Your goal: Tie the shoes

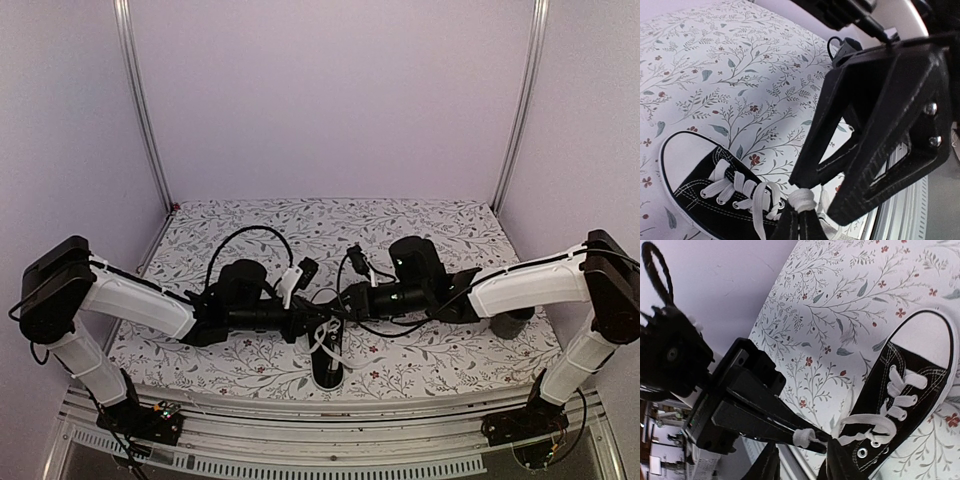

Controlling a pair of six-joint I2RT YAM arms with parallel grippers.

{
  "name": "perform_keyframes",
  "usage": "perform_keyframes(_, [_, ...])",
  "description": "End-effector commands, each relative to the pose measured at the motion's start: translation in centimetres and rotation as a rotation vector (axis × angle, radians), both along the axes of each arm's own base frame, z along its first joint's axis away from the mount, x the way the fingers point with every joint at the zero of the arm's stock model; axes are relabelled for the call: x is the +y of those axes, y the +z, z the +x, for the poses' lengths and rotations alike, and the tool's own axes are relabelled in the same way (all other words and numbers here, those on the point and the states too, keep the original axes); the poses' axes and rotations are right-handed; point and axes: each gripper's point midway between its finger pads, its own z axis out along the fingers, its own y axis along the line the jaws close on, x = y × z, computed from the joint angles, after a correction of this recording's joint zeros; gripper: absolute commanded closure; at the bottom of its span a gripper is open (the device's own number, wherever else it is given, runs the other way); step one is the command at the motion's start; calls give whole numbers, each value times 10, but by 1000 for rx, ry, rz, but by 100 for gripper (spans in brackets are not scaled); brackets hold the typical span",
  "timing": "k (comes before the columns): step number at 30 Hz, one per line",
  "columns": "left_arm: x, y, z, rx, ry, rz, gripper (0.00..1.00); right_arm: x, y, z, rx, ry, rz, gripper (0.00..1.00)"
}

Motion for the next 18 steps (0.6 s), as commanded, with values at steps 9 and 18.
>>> perform_keyframes(9, [5,0,13,28,77,-17,100,-38,-26,-23,-103,-48,-199,44])
perform_keyframes(18, [8,1,17,29,105,-17,100,-23,-67,-49,-76,60,-314,48])
